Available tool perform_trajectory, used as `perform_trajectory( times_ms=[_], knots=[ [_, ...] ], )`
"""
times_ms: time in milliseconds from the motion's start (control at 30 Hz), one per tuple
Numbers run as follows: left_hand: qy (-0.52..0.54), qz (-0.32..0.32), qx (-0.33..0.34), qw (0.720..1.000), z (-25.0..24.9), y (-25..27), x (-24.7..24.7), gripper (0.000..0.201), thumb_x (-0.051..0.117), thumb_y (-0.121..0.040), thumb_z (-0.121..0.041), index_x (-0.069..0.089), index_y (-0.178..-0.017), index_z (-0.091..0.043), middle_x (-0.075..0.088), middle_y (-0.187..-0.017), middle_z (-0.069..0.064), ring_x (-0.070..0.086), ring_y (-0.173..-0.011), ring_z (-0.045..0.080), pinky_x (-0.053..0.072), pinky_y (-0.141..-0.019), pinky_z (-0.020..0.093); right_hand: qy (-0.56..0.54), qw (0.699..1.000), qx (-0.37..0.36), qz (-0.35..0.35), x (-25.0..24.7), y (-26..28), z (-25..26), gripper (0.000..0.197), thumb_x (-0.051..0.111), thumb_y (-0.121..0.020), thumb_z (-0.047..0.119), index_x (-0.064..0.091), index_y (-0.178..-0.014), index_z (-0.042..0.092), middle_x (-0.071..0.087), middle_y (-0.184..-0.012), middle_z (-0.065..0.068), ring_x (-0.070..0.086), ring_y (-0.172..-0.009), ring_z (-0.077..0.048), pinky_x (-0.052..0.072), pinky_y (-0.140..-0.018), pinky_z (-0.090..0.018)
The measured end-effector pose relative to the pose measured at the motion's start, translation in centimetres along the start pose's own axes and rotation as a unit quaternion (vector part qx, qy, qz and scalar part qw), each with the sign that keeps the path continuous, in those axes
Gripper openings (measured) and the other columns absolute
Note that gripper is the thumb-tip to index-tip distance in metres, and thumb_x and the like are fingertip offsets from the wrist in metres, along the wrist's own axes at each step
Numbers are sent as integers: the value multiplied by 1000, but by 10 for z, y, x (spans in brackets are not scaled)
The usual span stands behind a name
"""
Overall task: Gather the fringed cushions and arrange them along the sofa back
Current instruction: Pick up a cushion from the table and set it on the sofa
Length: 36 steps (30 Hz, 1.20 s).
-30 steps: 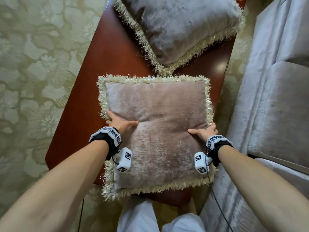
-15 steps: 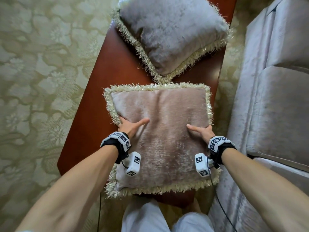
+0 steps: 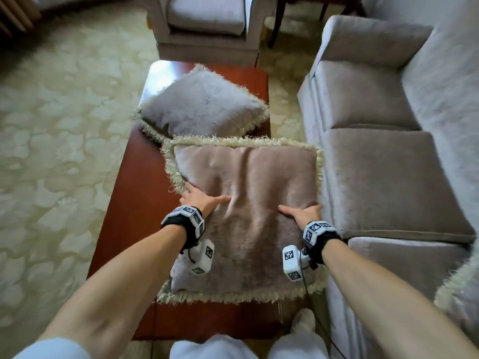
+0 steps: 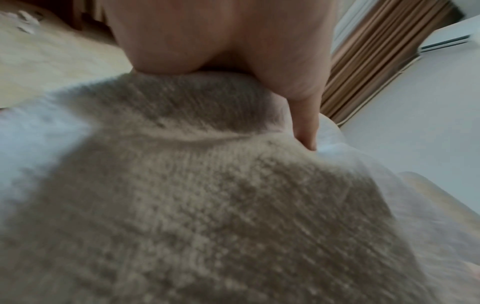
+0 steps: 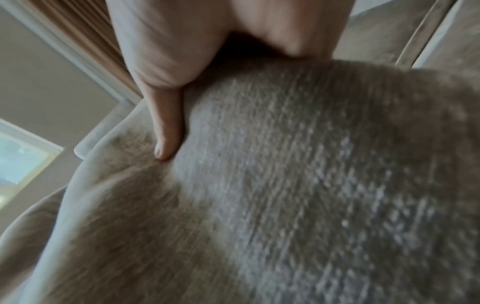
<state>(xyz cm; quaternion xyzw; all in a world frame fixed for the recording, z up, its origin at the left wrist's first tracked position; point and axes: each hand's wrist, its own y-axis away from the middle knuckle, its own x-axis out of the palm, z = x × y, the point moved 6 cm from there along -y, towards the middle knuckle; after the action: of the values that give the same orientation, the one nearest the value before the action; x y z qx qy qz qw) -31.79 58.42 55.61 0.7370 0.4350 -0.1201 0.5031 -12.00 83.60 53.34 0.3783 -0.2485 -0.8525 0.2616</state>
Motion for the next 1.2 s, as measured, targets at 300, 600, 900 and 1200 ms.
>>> perform_trajectory(
  times_ms=[300, 600, 900, 1200],
  knots=[
    [-12, -25, 114, 993, -153, 108, 78, 145, 82, -56, -66, -9, -153, -6, 16, -157, 22, 21, -144, 37, 23, -117, 47, -81, 993, -32, -81, -193, -11, -15, 117, 92, -44, 50, 32, -133, 3, 57, -126, -19, 58, -111, -35, 44, -100, -44],
    [-5, -32, 171, 985, -276, 208, 188, 142, 83, -57, -64, -4, -153, -5, 22, -155, 23, 24, -142, 37, 24, -116, 47, -133, 983, -48, -120, -376, -27, -51, 122, 91, -49, 48, 30, -142, 0, 56, -129, -10, 56, -116, -30, 41, -98, -37],
    [30, -10, 228, 973, -378, 229, 248, 147, 84, -43, -66, 5, -153, -9, 35, -148, 20, 34, -136, 37, 31, -111, 52, -125, 974, -55, -179, -488, -53, -46, 125, 88, -56, 52, 17, -148, 4, 50, -139, -18, 53, -121, -38, 41, -102, -46],
    [27, 27, 251, 967, -479, 162, 276, 141, 87, -47, -60, 6, -152, -11, 39, -144, 20, 40, -131, 39, 37, -107, 52, -148, 968, -35, -199, -510, -127, 8, 110, 89, -58, 45, 28, -139, 2, 57, -127, -18, 59, -109, -36, 47, -96, -46]
  ],
)
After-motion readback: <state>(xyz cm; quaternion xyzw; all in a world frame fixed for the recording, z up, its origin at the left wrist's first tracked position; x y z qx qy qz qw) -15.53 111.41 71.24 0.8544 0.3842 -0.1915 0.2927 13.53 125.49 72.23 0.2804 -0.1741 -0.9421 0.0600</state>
